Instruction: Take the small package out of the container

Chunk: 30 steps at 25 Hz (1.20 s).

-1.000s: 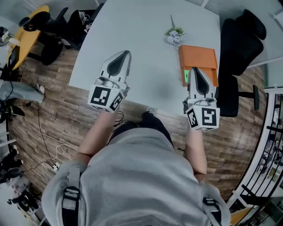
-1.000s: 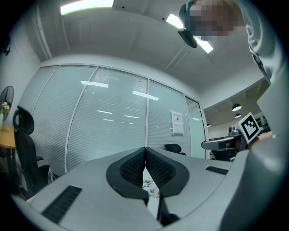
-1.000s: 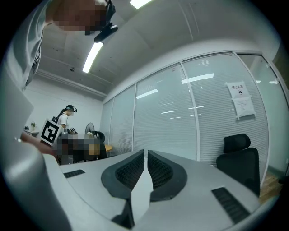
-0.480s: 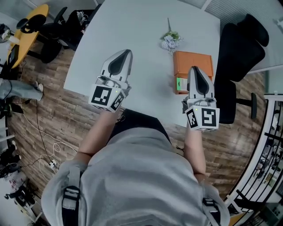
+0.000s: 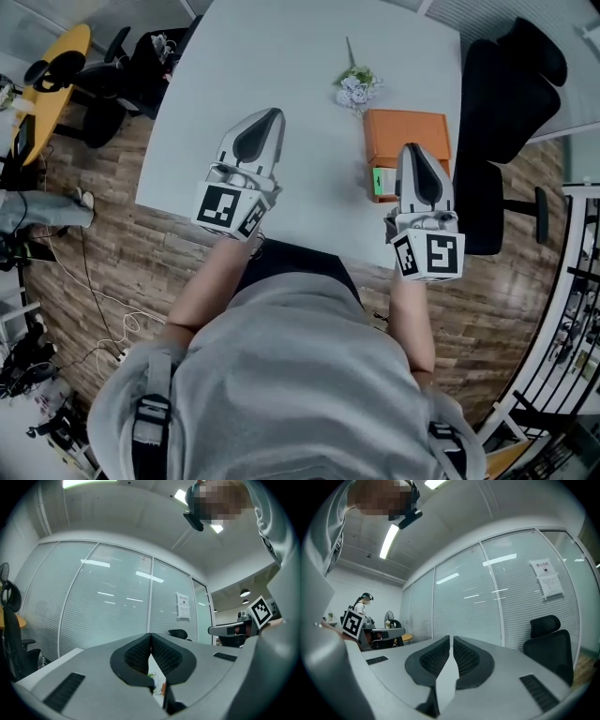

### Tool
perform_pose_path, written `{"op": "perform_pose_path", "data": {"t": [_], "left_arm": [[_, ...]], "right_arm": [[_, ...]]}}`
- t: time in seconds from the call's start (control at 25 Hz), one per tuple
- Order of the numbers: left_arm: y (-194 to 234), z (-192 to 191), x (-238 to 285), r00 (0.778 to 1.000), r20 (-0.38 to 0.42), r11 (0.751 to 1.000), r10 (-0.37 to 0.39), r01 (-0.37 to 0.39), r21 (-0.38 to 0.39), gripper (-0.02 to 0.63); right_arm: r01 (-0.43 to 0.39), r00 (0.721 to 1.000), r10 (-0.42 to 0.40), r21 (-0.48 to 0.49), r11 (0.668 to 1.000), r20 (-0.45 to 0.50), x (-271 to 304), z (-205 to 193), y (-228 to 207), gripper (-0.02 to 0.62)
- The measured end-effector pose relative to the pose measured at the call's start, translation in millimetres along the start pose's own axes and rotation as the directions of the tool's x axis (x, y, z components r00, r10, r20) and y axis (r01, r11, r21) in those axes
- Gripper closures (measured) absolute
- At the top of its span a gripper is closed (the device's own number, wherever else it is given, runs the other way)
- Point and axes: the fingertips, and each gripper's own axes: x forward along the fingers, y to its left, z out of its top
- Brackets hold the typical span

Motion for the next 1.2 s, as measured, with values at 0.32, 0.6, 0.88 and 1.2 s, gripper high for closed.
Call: {"op": "perform_pose_path", "data": {"t": [0.32, 0.6, 0.88, 1.2], "left_arm": [[6, -9, 13, 0.998, -0.022, 0.998, -0.059, 0.059, -0.012, 0.586], [9, -21, 32, 0.995, -0.015, 0.995, -0.101, 0.101, -0.026, 0.586], [-8, -45, 49, 0.986, -0.037, 0.986, -0.161, 0.159, -0.042, 0.586], [-14, -76, 47, 0.978, -0.085, 0.980, -0.191, 0.185, -0.073, 0.586]], "right_arm": [[0.074, 0.996, -0.074, 0.006, 0.997, -0.040, 3, -19, -5, 0.541], [0.132, 0.988, -0.132, -0.009, 0.991, -0.079, 2, -35, -18, 0.541], [0.174, 0.956, -0.171, -0.010, 0.985, -0.237, -5, -105, -34, 0.541], [0.115, 0.860, -0.132, -0.065, 0.991, -0.493, -5, -222, -27, 0.540]]}}
